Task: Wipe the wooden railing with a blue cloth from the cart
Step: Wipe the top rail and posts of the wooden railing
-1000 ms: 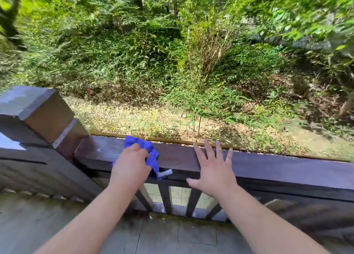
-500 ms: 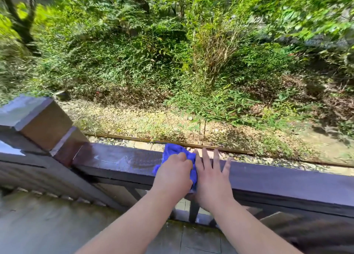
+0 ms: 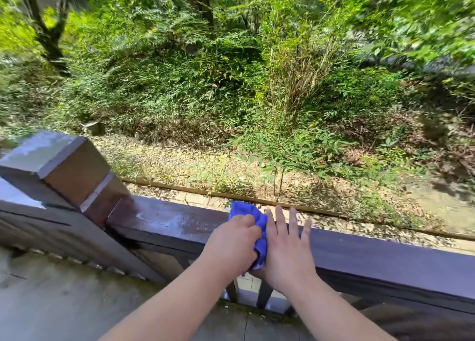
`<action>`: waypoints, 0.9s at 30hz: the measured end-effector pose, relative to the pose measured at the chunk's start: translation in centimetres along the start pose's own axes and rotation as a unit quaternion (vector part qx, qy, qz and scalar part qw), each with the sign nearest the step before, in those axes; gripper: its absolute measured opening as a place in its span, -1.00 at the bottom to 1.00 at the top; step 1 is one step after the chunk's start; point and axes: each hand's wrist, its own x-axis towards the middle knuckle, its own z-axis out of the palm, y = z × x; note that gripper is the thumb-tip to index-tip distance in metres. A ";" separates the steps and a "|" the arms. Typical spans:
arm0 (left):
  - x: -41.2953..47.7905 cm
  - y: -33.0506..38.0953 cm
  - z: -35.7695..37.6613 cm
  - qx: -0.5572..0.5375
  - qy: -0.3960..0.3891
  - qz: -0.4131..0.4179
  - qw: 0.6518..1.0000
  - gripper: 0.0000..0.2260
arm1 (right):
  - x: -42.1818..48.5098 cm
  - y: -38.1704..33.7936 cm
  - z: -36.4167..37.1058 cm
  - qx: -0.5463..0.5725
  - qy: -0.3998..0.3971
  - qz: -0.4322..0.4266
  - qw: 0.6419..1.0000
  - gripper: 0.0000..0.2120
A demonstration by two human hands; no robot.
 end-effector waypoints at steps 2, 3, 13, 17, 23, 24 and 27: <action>-0.6 -1.5 -0.1 -0.001 0.018 -0.007 1.000 -0.77 | 0.7 -1.4 -0.2 -0.002 0.001 -0.009 1.000 0.23; -1.0 -2.5 -0.2 -0.003 0.025 -0.014 1.000 -0.77 | 1.0 -2.4 -0.3 -0.001 0.002 -0.013 1.000 0.24; -7.5 -17.4 -2.6 -0.003 0.048 -0.117 0.992 -0.72 | 4.9 -14.1 -0.8 0.030 0.010 -0.039 0.999 0.21; -9.2 -22.8 -4.1 0.018 0.042 -0.156 0.987 -0.80 | 5.9 -16.2 -0.3 0.001 0.008 -0.018 1.000 0.21; -9.3 -24.1 -5.0 0.102 0.003 -0.186 0.977 -0.87 | 5.9 -16.2 -0.2 -0.007 0.010 -0.013 1.000 0.16; -9.1 -23.8 -5.0 0.120 0.001 -0.185 0.975 -0.85 | 5.8 -16.3 -0.3 -0.006 0.013 -0.010 1.000 0.15; -9.0 -23.8 -4.7 0.123 0.010 -0.179 0.976 -0.84 | 5.8 -16.5 -0.5 -0.003 0.015 -0.004 1.000 0.15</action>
